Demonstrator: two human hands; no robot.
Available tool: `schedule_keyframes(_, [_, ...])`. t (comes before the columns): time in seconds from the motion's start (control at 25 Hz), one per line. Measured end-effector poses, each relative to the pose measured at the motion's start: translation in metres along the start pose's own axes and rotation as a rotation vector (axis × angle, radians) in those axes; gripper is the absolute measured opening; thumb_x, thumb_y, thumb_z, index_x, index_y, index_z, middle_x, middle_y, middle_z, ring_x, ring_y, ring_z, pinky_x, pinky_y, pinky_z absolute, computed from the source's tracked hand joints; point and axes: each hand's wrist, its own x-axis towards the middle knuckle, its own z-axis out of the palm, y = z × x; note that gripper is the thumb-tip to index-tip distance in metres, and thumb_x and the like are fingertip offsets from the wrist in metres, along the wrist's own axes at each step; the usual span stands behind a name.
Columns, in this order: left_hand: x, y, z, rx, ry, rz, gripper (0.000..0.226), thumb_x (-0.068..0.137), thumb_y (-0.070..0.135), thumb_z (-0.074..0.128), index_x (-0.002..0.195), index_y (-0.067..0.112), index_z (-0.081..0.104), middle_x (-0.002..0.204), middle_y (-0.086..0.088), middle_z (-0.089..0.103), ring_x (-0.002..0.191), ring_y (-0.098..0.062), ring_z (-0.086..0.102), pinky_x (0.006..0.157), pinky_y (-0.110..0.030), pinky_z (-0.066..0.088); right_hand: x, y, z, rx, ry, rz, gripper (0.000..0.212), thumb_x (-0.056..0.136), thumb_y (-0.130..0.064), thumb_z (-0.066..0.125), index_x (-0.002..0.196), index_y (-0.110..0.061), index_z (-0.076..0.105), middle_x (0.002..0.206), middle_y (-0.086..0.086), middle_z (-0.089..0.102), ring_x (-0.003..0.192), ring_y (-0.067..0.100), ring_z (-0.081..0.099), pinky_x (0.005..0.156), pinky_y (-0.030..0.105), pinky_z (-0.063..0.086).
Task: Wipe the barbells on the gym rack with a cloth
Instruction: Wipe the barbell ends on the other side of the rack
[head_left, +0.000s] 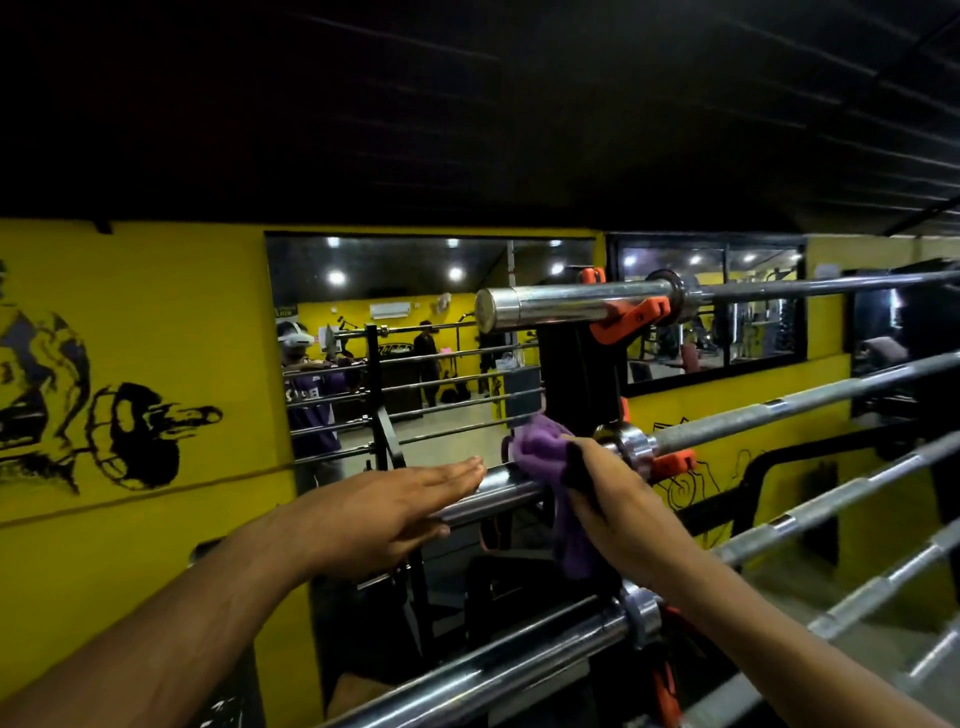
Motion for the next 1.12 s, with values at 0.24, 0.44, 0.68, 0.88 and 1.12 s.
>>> schedule_keyframes(0.24, [0.0, 0.001, -0.003, -0.003, -0.004, -0.004, 0.067, 0.107, 0.039, 0.039, 0.154, 0.049, -0.007, 0.155, 0.038, -0.013, 0.138, 0.013, 0.003, 0.115, -0.02, 0.014, 0.043, 0.041, -0.053, -0.564, 0.449, 0.004, 0.044, 0.087, -0.014, 0.053, 0.13, -0.009, 0.055, 0.129, 0.011, 0.057, 0.111, 0.029, 0.051, 0.095, 0.035, 0.042])
schedule_keyframes(0.44, [0.0, 0.001, 0.001, 0.021, 0.006, 0.022, 0.068, 0.107, 0.04, 0.037, 0.153, 0.05, -0.011, 0.148, 0.045, -0.019, 0.138, 0.014, 0.001, 0.112, -0.016, 0.013, 0.029, 0.045, 0.002, -0.758, 0.244, 0.071, 0.05, 0.082, -0.022, 0.038, 0.128, -0.019, 0.057, 0.126, 0.005, 0.058, 0.11, 0.028, 0.049, 0.091, 0.041, 0.04])
schedule_keyframes(0.68, [0.0, 0.0, 0.0, 0.027, 0.014, 0.028, 0.067, 0.107, 0.04, 0.037, 0.154, 0.048, -0.01, 0.15, 0.042, -0.02, 0.141, 0.014, 0.001, 0.115, -0.017, 0.014, -0.022, 0.007, 0.063, 0.212, 0.727, 0.557, 0.052, 0.079, 0.017, 0.051, 0.125, -0.008, 0.045, 0.135, 0.005, 0.037, 0.12, 0.017, 0.041, 0.101, 0.004, 0.03])
schedule_keyframes(0.88, [0.0, 0.0, 0.001, 0.028, 0.001, 0.027, 0.067, 0.107, 0.04, 0.037, 0.153, 0.048, -0.011, 0.15, 0.04, -0.023, 0.142, 0.011, 0.004, 0.116, -0.021, 0.015, -0.007, -0.002, 0.078, 0.767, 1.011, 0.834, 0.051, 0.09, -0.006, 0.054, 0.129, -0.035, 0.038, 0.135, 0.002, 0.047, 0.119, 0.022, 0.051, 0.105, 0.035, 0.043])
schedule_keyframes(1.12, [0.002, -0.003, 0.004, 0.035, 0.005, 0.032, 0.067, 0.107, 0.038, 0.039, 0.157, 0.044, -0.006, 0.157, 0.035, -0.017, 0.145, 0.011, 0.001, 0.116, -0.02, 0.013, -0.01, 0.037, 0.081, 1.173, 0.744, 1.042, 0.048, 0.091, -0.011, 0.063, 0.137, -0.018, 0.05, 0.123, 0.015, 0.065, 0.107, 0.032, 0.064, 0.081, 0.039, 0.053])
